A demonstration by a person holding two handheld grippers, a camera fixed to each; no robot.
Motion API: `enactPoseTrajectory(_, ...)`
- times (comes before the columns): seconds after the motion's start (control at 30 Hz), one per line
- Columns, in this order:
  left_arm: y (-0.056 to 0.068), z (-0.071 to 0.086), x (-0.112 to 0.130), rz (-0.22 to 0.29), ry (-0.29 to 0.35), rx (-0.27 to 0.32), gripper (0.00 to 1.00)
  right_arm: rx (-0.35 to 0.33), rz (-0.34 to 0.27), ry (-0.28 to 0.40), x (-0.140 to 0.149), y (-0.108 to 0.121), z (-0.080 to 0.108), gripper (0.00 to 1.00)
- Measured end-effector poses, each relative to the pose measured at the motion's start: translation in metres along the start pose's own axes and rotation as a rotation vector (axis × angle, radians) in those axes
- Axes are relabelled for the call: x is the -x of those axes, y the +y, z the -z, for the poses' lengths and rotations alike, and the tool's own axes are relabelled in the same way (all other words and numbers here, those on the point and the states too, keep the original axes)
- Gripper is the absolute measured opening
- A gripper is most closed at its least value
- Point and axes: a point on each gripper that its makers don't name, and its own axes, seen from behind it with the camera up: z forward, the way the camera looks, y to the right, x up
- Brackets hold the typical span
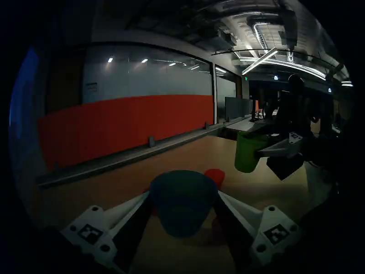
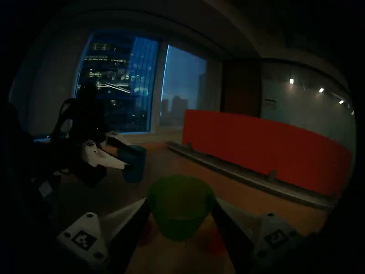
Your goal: Pour water
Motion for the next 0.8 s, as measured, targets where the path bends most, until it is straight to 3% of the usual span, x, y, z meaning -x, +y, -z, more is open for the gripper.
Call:
enactPoseTrajectory(0.3,-0.001,0.001,-0.014,0.022,0.050,0.003,0.86,0.002,-0.017,0.056,-0.019,0.005,-0.003,1.00)
enactPoseTrajectory(0.8,0.000,-0.001,-0.021,0.011,0.063,0.008,0.86,0.017,0.001,0.064,-0.023,0.010,-0.005,1.00)
